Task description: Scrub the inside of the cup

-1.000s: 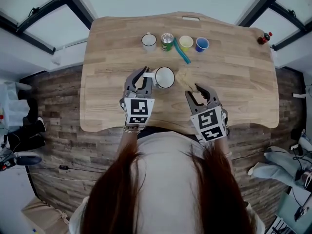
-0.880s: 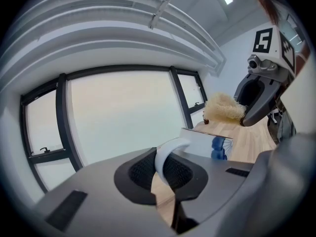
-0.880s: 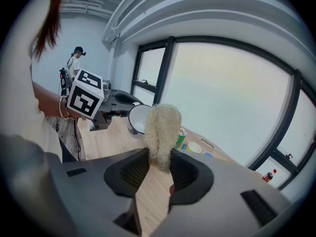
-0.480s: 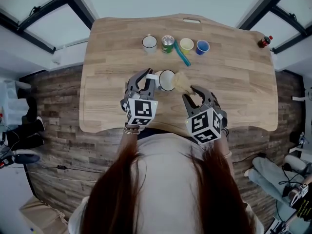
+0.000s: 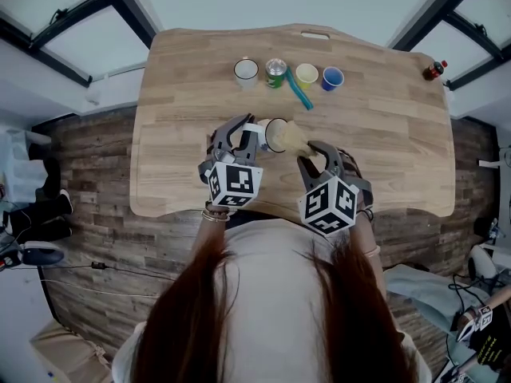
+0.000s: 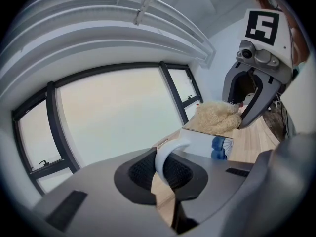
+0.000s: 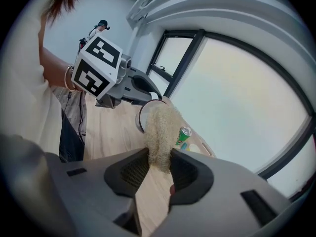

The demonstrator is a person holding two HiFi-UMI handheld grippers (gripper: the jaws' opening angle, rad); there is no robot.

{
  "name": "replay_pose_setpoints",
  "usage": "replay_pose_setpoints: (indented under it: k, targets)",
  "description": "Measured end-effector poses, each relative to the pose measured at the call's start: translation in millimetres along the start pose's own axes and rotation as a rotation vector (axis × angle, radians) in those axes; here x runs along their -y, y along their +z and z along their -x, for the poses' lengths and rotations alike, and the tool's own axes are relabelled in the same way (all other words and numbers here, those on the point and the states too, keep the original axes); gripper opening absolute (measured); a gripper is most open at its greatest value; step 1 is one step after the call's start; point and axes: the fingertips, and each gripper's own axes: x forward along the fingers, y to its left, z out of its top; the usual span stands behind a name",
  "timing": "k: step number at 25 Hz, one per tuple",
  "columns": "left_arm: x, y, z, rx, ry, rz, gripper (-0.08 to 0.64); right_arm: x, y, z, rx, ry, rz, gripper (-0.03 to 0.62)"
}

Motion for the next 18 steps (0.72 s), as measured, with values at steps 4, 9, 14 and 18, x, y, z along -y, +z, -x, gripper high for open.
replay_pose_setpoints:
  k: [4, 9, 14, 18]
  targets:
    - [4.1, 2.3, 1.3, 0.001, -0.007, -0.016, 0.029, -2.0, -1.7, -0.6, -0.021, -0.001, 0.035, 0.132]
    - [7.3, 5.2, 1.2, 0.001, -0.015, -0.033, 0.029, -3.2, -4.1, -2.4, -0.056, -0.008, 0.082, 0.132]
    - [11.1, 6.8, 0.7, -0.001, -0.024, -0.056, 0.029, -4.3, -5.0, -5.1, -0.097, -0.009, 0.138, 0.132]
    - [12.9, 8.0, 1.4, -0.006, -0.022, -0.081, 0.029, -6.5, -6.6, -6.2, -0.128, -0.001, 0.179, 0.132]
